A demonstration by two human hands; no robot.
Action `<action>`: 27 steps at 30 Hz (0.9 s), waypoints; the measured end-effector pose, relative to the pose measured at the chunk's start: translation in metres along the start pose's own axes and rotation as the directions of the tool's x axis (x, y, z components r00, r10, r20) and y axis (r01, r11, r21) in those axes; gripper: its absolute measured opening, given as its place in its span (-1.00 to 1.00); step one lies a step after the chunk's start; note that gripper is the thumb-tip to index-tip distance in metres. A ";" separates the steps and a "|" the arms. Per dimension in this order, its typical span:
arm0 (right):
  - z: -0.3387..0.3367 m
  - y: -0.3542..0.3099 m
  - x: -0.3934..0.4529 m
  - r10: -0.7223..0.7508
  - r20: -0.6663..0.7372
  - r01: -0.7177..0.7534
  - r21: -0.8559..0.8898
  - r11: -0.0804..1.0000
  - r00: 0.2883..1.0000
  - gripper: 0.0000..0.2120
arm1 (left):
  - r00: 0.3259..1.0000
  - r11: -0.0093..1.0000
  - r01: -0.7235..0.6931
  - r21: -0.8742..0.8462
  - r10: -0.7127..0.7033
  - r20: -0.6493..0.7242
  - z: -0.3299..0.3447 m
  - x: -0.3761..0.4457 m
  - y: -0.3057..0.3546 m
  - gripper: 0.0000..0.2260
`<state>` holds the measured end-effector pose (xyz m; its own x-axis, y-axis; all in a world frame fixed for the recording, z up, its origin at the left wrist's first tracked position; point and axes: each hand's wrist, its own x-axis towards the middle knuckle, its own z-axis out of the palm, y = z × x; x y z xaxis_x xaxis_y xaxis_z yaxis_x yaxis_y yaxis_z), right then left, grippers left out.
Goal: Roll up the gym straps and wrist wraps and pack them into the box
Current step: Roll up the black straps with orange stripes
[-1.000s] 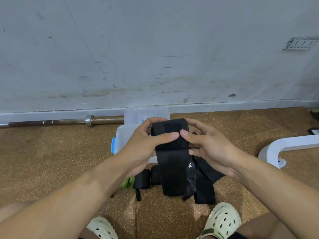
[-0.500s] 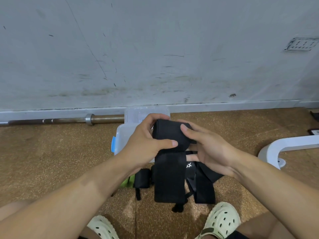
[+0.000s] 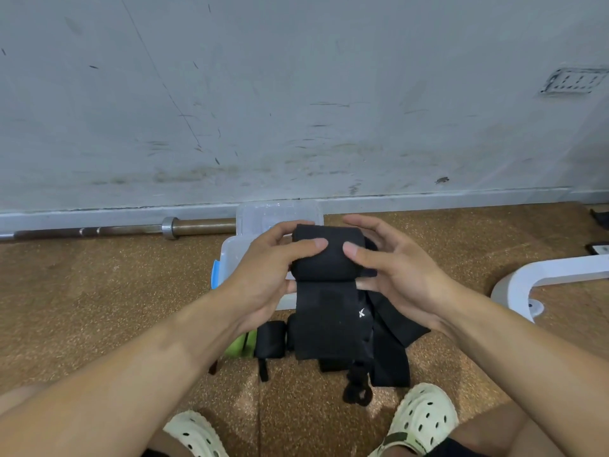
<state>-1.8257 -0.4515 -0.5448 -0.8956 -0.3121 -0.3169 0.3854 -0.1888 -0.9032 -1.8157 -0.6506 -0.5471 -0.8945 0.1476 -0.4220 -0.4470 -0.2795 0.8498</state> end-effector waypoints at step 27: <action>0.008 0.014 -0.007 -0.092 -0.090 0.077 -0.163 0.984 0.992 -0.44 | 0.999 0.998 0.036 -0.049 -0.036 0.001 0.007 -0.003 -0.005 -0.64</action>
<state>-1.8121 -0.4594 -0.5531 -0.9437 -0.2085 -0.2567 0.2739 -0.0579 -0.9600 -1.8106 -0.6428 -0.5480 -0.8777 0.1588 -0.4521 -0.4789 -0.3205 0.8173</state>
